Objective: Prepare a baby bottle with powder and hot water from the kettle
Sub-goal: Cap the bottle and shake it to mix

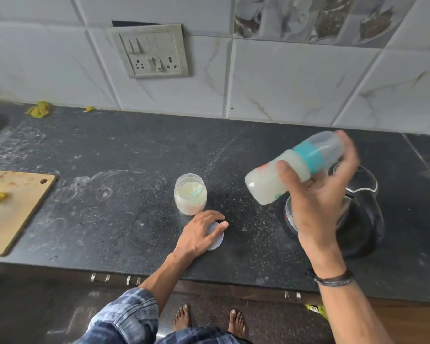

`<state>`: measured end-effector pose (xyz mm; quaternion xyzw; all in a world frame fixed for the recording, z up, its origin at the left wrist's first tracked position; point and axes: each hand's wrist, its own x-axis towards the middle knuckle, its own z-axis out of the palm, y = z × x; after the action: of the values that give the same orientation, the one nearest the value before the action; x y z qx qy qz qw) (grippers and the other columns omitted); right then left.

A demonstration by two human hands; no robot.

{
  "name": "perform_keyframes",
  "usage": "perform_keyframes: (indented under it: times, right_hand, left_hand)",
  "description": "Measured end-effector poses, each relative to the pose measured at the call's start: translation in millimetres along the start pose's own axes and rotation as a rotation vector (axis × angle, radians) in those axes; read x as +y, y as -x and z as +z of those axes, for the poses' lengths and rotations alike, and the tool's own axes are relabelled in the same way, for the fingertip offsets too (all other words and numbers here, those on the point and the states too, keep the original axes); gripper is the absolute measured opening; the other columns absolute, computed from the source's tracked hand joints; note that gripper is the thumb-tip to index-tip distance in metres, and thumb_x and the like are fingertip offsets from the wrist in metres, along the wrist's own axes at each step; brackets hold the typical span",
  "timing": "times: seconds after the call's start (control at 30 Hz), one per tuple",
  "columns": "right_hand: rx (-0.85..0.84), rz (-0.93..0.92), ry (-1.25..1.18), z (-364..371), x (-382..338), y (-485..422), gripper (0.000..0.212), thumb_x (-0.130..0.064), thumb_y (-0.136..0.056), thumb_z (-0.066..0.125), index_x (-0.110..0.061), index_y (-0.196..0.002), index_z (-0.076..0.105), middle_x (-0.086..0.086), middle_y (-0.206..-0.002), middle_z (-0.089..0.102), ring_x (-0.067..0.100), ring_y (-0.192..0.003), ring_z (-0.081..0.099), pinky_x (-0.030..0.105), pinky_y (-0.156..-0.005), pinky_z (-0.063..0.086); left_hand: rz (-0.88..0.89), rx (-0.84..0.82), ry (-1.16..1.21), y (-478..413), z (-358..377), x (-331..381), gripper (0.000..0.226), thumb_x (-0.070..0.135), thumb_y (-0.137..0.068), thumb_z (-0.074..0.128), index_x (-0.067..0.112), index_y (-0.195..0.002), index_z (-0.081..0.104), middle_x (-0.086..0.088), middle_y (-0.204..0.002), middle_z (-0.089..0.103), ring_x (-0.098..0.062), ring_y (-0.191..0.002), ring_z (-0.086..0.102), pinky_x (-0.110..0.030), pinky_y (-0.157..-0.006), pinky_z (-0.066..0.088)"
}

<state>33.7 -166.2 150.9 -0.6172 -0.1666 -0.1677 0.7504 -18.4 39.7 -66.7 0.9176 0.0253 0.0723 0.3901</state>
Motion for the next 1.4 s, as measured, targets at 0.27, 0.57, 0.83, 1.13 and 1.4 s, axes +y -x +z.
perform_keyframes:
  times: [0.27, 0.57, 0.83, 1.13, 1.4]
  right_hand:
    - [-0.007, 0.061, 0.017, 2, 9, 4, 0.086, -0.008, -0.088, 0.083, -0.018, -0.151, 0.026, -0.025, -0.124, 0.064, 0.001, -0.1, 0.068, 0.021, -0.084, 0.057]
    - [-0.047, 0.088, -0.019, 9, 9, 9, 0.085, -0.002, -0.086, 0.082, -0.02, -0.15, 0.029, -0.021, -0.12, 0.065, 0.004, -0.096, 0.069, 0.022, -0.082, 0.057]
    - [0.039, -0.014, -0.036, 10, 5, 12, 0.086, -0.009, -0.088, 0.082, -0.013, -0.151, 0.023, -0.02, -0.125, 0.064, 0.006, -0.104, 0.068, 0.028, -0.089, 0.058]
    - [0.07, 0.02, 0.006, 4, 9, 5, 0.09, -0.009, -0.087, 0.083, -0.013, -0.152, 0.023, -0.015, -0.124, 0.063, 0.002, -0.1, 0.068, 0.023, -0.086, 0.057]
    - [0.154, -0.024, -0.012, 0, 16, 12, 0.088, -0.015, -0.089, 0.084, -0.01, -0.153, 0.023, -0.013, -0.129, 0.061, 0.003, -0.103, 0.068, 0.023, -0.085, 0.058]
  left_hand:
    - [-0.003, 0.012, 0.008, 1, 0, -1, 0.059, 0.078, -0.093, 0.039, 0.033, -0.116, 0.07, 0.026, -0.124, 0.062, 0.019, -0.116, 0.044, -0.004, -0.095, 0.03]
    - [0.0, 0.023, 0.003, 0, 2, -5, 0.053, 0.076, -0.095, 0.043, 0.035, -0.115, 0.069, 0.028, -0.123, 0.061, 0.016, -0.117, 0.046, -0.005, -0.094, 0.032]
    - [0.002, 0.028, -0.007, -1, 4, -6, 0.053, 0.076, -0.095, 0.041, 0.035, -0.116, 0.069, 0.027, -0.123, 0.061, 0.014, -0.118, 0.047, -0.006, -0.095, 0.032]
    - [0.007, 0.007, -0.004, 1, 1, -2, 0.055, 0.072, -0.096, 0.042, 0.031, -0.119, 0.069, 0.024, -0.125, 0.062, 0.007, -0.12, 0.049, -0.005, -0.095, 0.03]
    - [-0.01, -0.003, 0.003, 0, 1, 0, 0.057, 0.074, -0.095, 0.041, 0.031, -0.119, 0.069, 0.024, -0.125, 0.062, 0.006, -0.121, 0.049, -0.015, -0.097, 0.037]
